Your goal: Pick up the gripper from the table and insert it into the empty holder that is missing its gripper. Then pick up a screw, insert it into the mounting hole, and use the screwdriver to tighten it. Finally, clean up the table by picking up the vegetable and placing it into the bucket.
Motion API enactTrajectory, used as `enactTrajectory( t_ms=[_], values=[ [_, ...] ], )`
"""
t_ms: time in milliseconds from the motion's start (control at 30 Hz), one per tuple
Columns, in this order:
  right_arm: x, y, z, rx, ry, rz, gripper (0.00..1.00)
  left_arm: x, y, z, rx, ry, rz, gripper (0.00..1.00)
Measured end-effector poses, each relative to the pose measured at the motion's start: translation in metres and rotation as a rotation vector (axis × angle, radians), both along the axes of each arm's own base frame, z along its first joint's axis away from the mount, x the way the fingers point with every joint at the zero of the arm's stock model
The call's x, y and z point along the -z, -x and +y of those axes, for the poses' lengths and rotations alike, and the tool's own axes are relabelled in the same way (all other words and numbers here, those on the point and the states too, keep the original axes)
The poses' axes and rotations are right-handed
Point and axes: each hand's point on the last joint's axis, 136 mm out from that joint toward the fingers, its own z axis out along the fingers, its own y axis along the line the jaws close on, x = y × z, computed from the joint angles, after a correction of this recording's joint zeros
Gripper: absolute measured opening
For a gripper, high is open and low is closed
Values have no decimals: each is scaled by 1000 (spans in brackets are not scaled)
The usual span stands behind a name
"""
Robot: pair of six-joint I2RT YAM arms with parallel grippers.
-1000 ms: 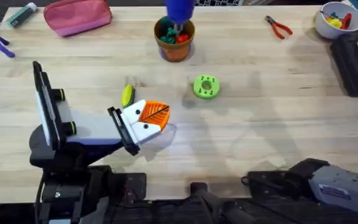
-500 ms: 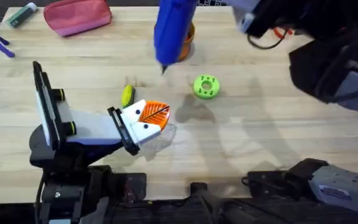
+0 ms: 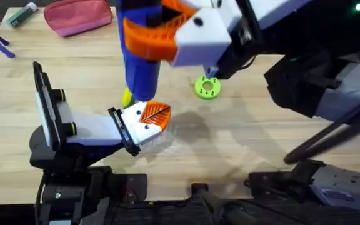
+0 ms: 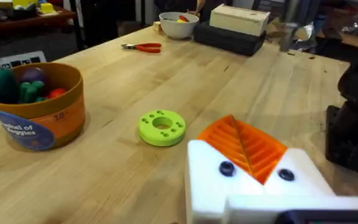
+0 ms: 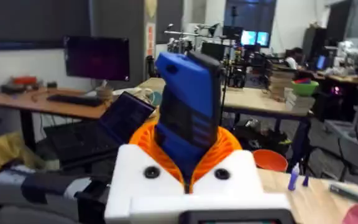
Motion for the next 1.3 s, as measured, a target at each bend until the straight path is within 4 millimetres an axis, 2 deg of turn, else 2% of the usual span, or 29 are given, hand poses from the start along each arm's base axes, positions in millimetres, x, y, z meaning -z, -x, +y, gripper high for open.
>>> enactTrajectory(
  t_ms=[167, 433, 633, 967, 1300],
  values=[
    [6, 9, 4, -33, 12, -63, 25, 0, 0, 0, 0, 0, 0, 6],
    [27, 8, 20, -70, 50, -42, 25, 0, 0, 0, 0, 0, 0, 6],
    [34, 12, 30, -124, 72, -62, 25, 0, 0, 0, 0, 0, 0, 6],
    [32, 19, 31, -174, 72, -142, 25, 0, 0, 0, 0, 0, 0, 6],
    [45, 16, 34, -182, 124, -111, 25, 0, 0, 0, 0, 0, 0, 6]
  ],
)
